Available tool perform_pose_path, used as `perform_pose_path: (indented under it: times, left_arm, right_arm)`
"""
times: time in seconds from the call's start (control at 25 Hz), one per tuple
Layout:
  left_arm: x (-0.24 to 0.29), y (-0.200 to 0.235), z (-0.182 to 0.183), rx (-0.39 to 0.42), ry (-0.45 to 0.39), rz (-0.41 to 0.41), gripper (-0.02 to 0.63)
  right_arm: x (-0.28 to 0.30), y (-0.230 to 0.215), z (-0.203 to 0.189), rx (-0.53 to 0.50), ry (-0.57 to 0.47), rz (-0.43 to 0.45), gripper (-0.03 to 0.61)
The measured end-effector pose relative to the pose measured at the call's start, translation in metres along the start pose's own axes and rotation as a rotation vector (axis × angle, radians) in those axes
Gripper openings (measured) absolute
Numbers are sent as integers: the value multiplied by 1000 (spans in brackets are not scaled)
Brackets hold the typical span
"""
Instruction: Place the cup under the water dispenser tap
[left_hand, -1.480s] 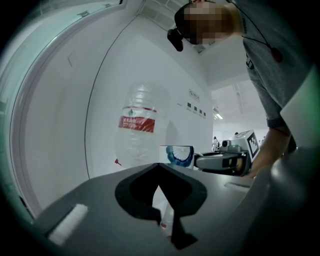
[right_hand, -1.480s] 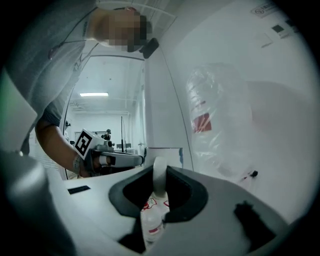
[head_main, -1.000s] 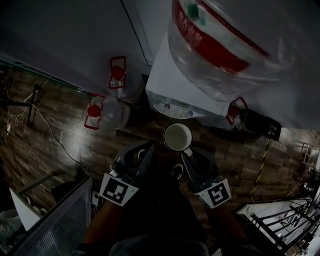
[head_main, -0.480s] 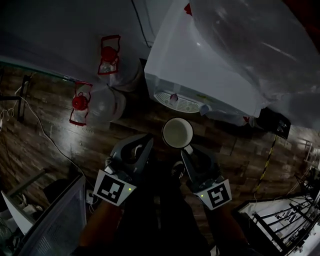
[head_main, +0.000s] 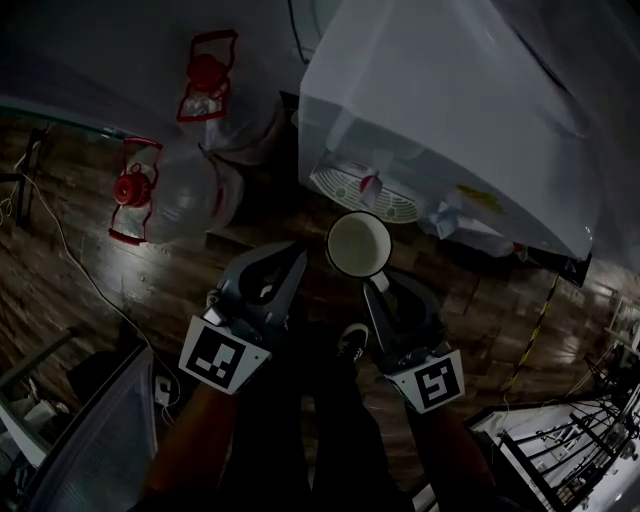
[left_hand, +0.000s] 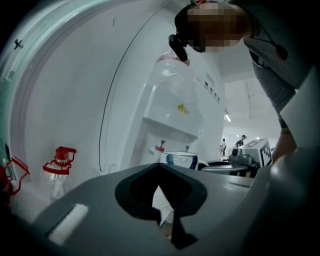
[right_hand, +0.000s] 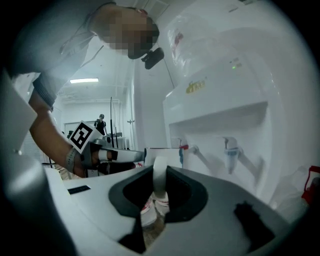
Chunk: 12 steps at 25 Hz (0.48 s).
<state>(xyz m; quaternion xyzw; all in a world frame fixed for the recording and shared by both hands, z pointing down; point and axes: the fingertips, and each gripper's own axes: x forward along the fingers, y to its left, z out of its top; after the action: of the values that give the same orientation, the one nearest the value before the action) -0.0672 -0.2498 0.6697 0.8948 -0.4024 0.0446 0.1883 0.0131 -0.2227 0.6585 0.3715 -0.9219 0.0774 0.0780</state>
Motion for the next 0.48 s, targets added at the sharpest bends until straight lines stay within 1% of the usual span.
perform_pose_path:
  times: [0.12, 0.24, 0.36, 0.48]
  left_arm:
    - [9, 10, -16, -8, 0, 11, 8]
    - [19, 19, -30, -3, 7, 15, 8]
    - [30, 26, -39, 2, 8, 16, 8]
    - [41, 33, -45, 8, -1, 7, 8]
  right_arm:
    - [9, -9, -22, 11, -2, -19, 64]
    - [18, -17, -42, 21, -16, -18, 64]
    - [27, -24, -63, 15, 14, -22, 64]
    - [35, -31, -76, 10, 21, -33, 64]
